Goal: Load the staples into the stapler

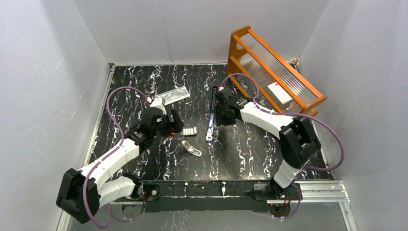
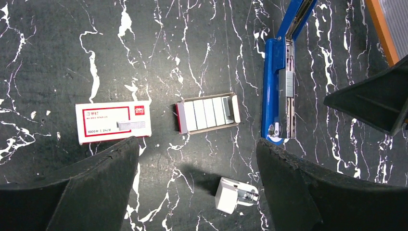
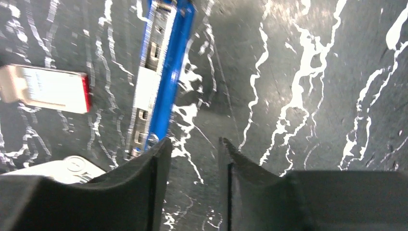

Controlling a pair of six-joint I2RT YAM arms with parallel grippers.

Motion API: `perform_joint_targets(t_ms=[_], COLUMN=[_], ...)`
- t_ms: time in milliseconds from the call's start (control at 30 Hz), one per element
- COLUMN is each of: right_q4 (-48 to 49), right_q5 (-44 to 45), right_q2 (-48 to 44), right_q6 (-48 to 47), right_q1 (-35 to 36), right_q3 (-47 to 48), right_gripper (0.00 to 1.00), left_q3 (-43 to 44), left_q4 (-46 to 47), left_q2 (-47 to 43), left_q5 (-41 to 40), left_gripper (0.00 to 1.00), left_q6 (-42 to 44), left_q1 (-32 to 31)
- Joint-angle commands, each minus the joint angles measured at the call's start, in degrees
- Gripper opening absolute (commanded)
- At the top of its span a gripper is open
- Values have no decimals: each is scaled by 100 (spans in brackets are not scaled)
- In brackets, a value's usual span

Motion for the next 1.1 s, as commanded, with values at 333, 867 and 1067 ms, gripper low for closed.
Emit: perform_joint_targets(t_ms=[333, 867, 1067], right_q4=[25, -286, -311], right_q5=[876, 1053, 855], right_q2=[1571, 2147, 1702], right_q6=[314, 231, 344], right_q1=[185, 338, 453], right_q3=[1732, 2078, 1427], right_gripper=[76, 30, 29], left_q3=[161, 104, 83], left_q4=[96, 149, 184], left_q2=[88, 142, 143], left_q5=[137, 114, 173], left_gripper=[88, 88, 88], left_q6=[-15, 11, -15], left_q1=[12, 12, 12])
